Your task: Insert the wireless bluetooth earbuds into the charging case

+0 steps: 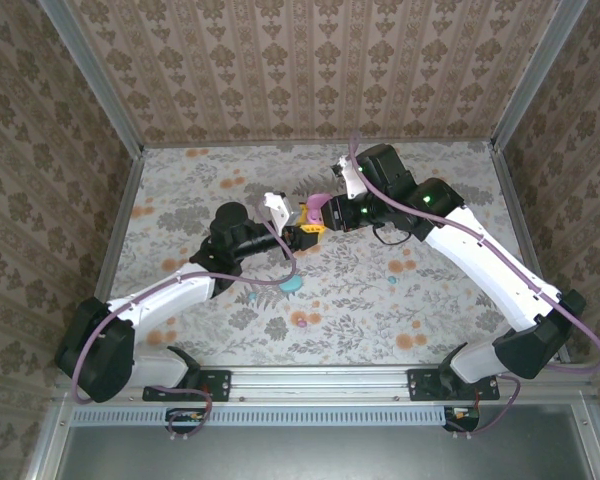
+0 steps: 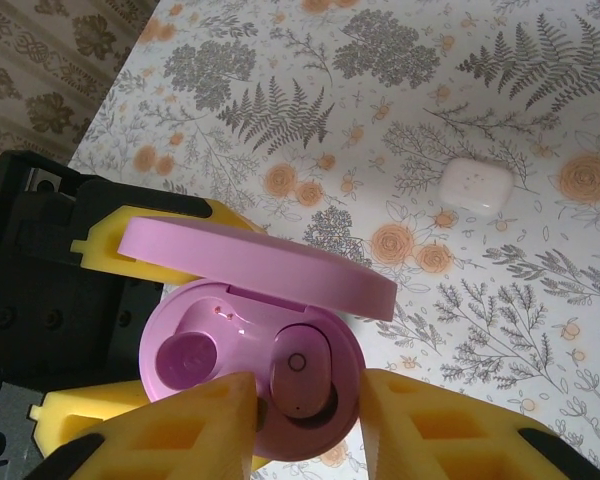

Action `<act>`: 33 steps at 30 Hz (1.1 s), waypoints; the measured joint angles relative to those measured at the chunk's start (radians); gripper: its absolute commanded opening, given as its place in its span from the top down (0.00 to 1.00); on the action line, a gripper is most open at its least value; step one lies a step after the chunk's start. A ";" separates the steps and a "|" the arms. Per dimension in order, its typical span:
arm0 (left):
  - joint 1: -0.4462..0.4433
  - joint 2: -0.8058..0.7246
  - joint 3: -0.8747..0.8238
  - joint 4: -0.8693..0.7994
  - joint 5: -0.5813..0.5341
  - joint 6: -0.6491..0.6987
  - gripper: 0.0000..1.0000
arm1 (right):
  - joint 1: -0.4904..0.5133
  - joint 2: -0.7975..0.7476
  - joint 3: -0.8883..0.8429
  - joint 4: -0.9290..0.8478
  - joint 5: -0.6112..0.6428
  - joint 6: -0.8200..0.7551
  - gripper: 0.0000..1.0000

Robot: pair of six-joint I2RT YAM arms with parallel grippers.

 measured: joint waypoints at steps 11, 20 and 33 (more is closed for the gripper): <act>0.001 0.000 0.000 0.004 -0.040 0.000 0.63 | -0.026 -0.160 -0.101 0.056 -0.006 0.058 0.59; 0.068 -0.085 -0.037 -0.018 -0.110 0.010 0.64 | -0.047 -0.253 -0.331 0.138 -0.077 0.129 0.64; 0.198 -0.449 -0.130 -0.210 -0.200 0.068 0.63 | 0.223 0.082 -0.593 0.288 -0.148 0.142 0.66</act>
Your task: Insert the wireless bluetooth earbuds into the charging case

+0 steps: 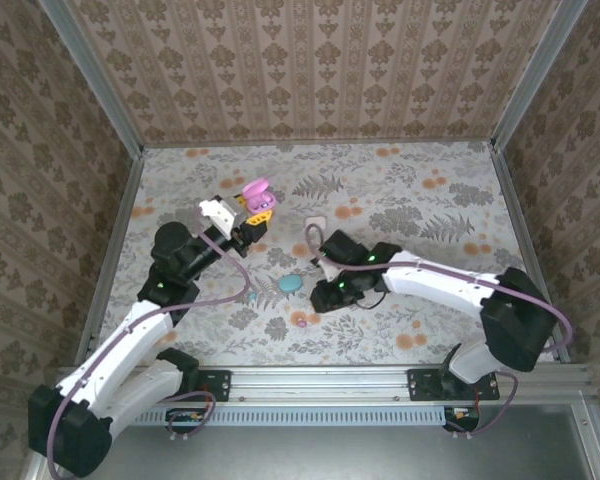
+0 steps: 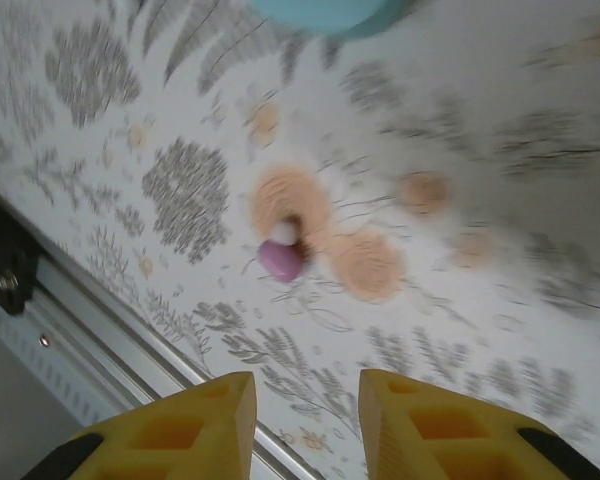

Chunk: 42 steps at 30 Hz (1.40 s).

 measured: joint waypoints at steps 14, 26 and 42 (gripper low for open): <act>0.006 -0.172 -0.045 -0.139 -0.053 0.027 0.63 | 0.122 0.162 -0.024 0.186 -0.070 -0.082 0.65; 0.006 -0.219 -0.066 -0.195 -0.061 0.037 0.63 | 0.137 0.270 -0.023 0.258 -0.108 -0.009 0.65; 0.006 -0.185 -0.066 -0.195 -0.066 0.042 0.63 | 0.084 0.261 -0.001 0.224 -0.029 0.045 0.62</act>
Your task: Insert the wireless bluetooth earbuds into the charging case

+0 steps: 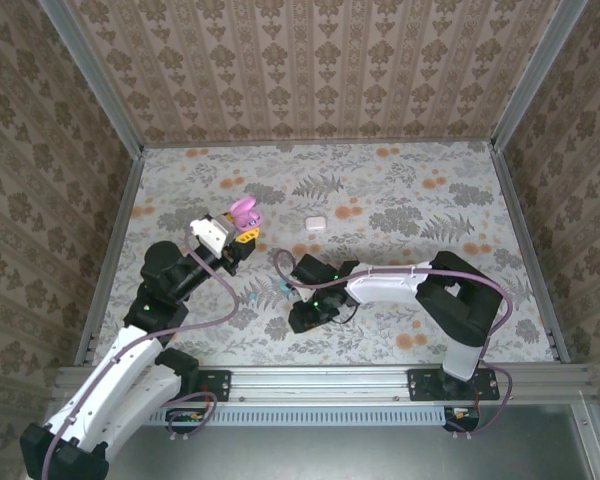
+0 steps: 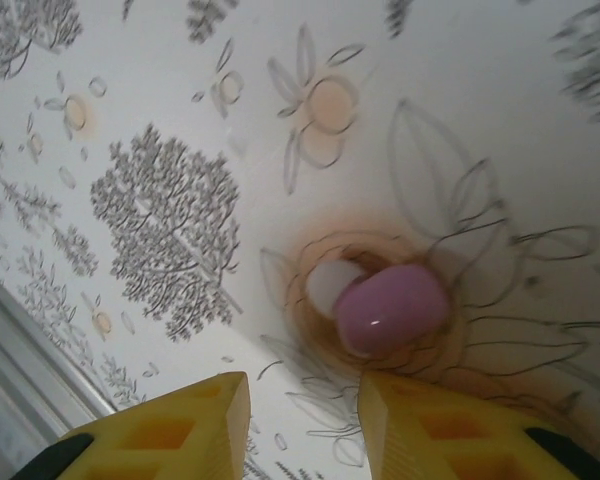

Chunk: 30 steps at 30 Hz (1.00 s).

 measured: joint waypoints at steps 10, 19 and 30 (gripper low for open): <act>0.008 0.005 0.000 0.010 0.003 0.000 0.63 | -0.014 0.000 0.017 -0.016 0.058 0.041 0.59; 0.013 0.005 0.000 0.019 0.015 0.000 0.63 | -0.026 0.011 0.029 -0.013 0.053 0.086 0.62; 0.013 0.011 -0.003 0.027 0.029 -0.001 0.63 | -0.027 0.045 0.077 -0.059 0.061 0.103 0.65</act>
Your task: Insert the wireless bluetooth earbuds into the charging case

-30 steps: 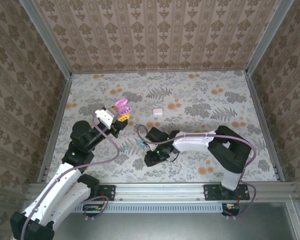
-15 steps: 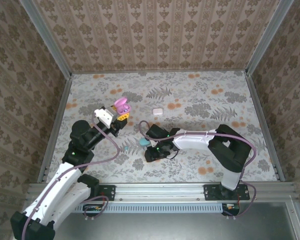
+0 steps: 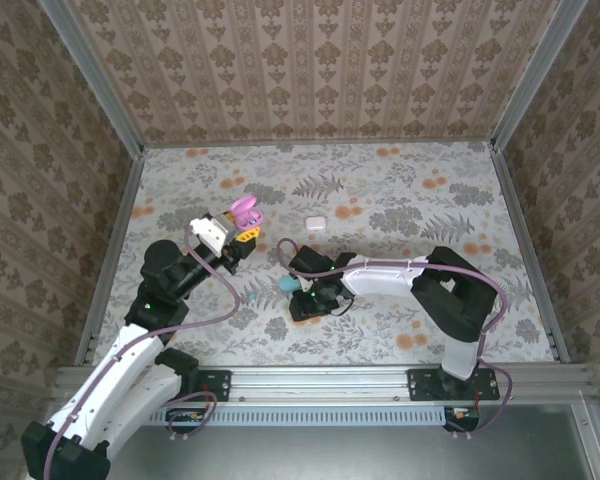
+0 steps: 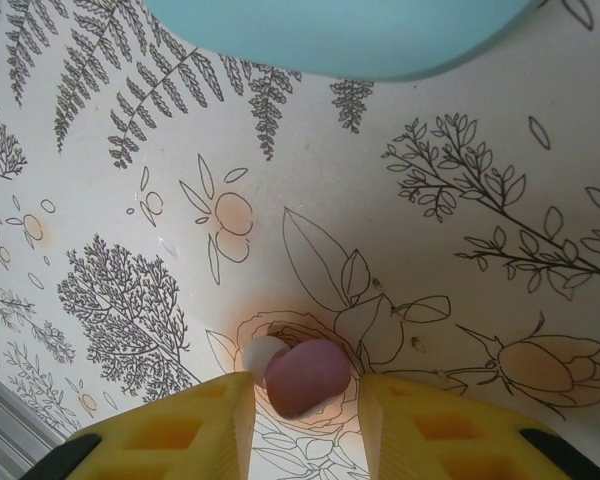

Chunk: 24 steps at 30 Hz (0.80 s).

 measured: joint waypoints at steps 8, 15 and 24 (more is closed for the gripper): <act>0.033 0.000 -0.003 0.000 0.004 0.000 0.63 | 0.002 0.036 0.059 -0.071 0.003 0.005 0.66; 0.033 0.000 -0.004 0.000 0.005 0.000 0.63 | 0.015 0.062 0.108 -0.130 0.025 0.004 0.66; 0.033 -0.001 -0.005 0.000 0.004 0.000 0.63 | 0.017 0.070 0.123 -0.145 0.031 0.003 0.68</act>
